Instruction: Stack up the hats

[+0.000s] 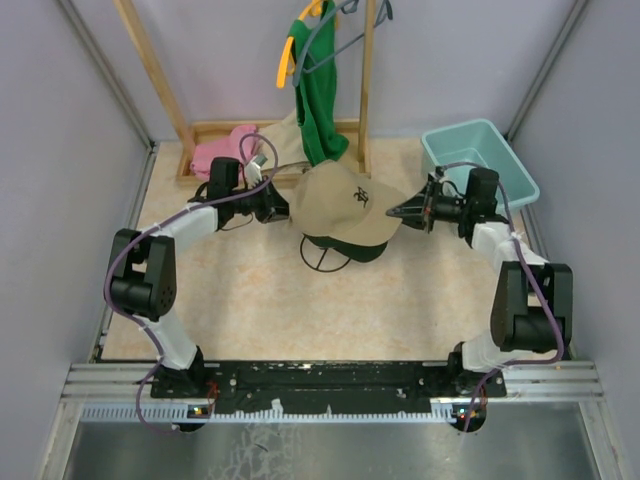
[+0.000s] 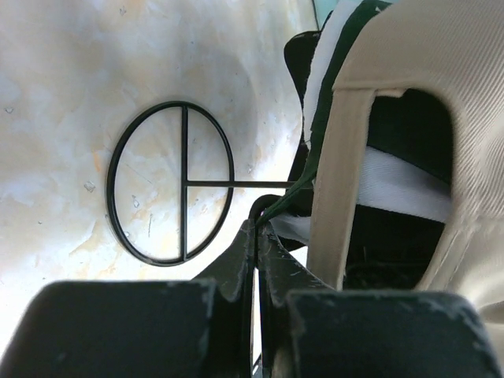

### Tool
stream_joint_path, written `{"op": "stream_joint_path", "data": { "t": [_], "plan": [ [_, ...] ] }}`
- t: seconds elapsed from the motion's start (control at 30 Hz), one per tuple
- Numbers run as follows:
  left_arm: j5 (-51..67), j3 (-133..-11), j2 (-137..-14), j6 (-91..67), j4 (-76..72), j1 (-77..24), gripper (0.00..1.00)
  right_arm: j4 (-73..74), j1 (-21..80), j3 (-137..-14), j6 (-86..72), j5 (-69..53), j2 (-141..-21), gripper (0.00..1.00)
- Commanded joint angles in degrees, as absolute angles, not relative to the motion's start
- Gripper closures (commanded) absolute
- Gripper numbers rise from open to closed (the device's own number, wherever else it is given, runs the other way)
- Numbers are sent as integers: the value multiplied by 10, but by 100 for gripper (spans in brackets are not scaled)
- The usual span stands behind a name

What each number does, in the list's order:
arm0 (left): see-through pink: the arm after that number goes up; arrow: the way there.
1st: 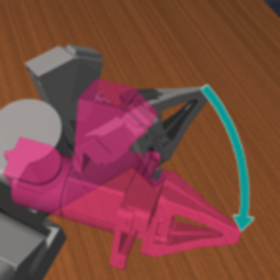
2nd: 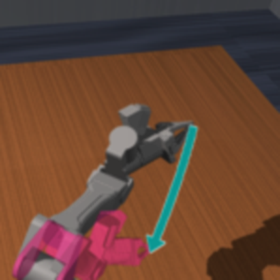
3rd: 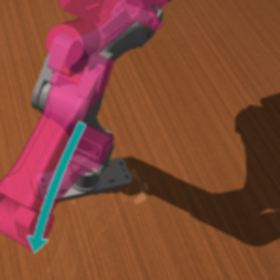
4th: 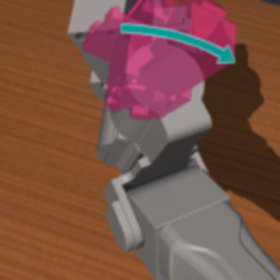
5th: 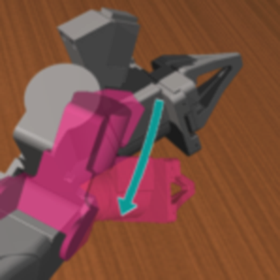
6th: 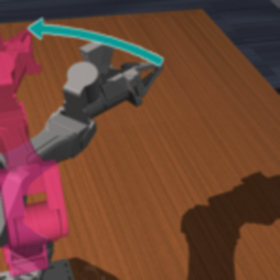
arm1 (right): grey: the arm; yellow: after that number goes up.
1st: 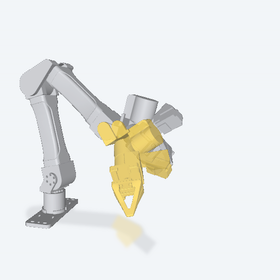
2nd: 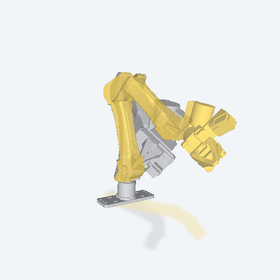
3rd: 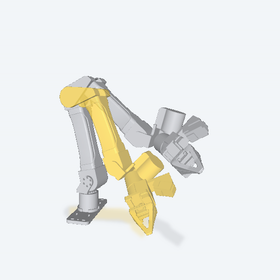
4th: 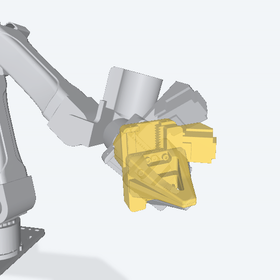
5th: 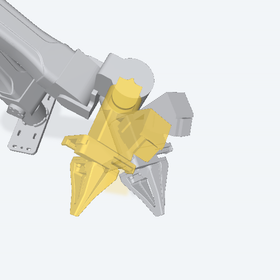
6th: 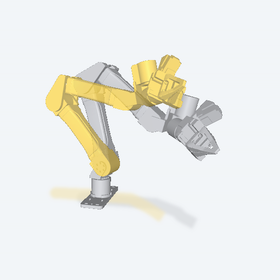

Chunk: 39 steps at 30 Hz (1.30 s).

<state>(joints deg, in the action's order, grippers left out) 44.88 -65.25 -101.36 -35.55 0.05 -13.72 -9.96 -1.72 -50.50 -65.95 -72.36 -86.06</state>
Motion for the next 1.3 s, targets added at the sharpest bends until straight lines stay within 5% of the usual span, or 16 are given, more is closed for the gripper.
{"op": "stream_joint_path", "data": {
  "t": [0.0,1.0,1.27],
  "plan": [
    [439,-628,-1020,-347,2,-132,98,58,-70,-499,-538,-715,-837,100],
    [419,-556,-1039,-315,15,-131,100,184,-82,-543,-337,-626,-992,100],
    [425,-577,-994,-317,14,-132,93,191,-80,-553,-329,-604,-963,78]
  ]
}}
